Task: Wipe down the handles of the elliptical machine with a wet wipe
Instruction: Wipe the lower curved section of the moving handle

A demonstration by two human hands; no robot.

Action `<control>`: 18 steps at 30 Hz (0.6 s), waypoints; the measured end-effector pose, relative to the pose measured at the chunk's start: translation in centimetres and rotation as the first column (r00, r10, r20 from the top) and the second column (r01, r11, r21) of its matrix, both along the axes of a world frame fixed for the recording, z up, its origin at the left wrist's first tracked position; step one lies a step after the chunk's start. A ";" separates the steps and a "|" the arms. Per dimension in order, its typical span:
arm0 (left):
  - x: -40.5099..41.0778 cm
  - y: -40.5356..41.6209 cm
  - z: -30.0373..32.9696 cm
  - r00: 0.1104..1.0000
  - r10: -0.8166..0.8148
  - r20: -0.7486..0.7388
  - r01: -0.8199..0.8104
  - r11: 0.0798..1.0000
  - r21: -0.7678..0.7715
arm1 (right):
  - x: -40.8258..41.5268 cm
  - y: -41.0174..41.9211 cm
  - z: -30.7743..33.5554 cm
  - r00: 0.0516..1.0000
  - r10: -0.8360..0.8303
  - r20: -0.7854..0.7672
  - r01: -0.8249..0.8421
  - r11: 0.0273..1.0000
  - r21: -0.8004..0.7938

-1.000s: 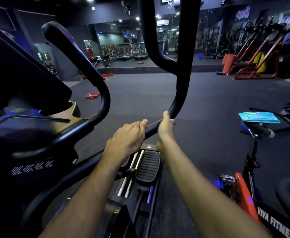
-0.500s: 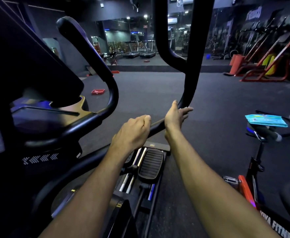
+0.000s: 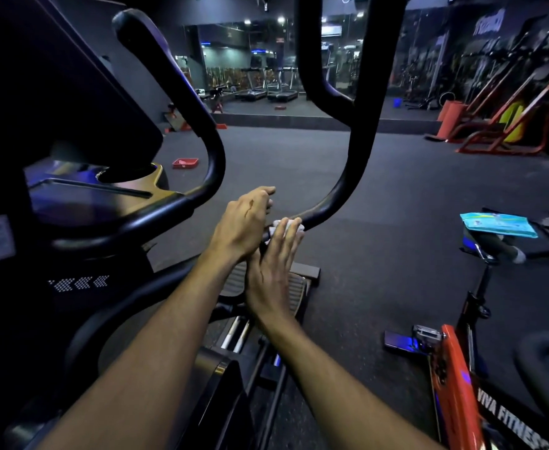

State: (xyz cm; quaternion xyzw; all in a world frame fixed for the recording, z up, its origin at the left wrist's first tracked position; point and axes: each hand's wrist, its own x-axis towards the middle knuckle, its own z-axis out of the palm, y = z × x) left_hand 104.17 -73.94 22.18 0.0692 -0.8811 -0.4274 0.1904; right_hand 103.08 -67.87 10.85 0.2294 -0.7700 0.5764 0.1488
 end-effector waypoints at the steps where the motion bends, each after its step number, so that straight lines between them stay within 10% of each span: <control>1: 0.0 -0.1 0.0 1.000 -0.004 0.008 0.004 1.000 -0.010 | -0.6 0.1 0.3 1.000 -0.008 0.029 0.008 1.000 -0.015; 13: -0.3 -0.4 -0.3 0.998 0.018 -0.067 -0.009 0.991 0.134 | -5.1 1.0 2.4 0.971 -0.103 0.215 0.135 0.981 -0.139; 18: -0.5 -0.6 -0.7 0.996 0.030 -0.084 -0.017 0.988 0.156 | 0.3 -0.3 -0.5 0.989 0.053 -0.141 -0.052 0.999 0.017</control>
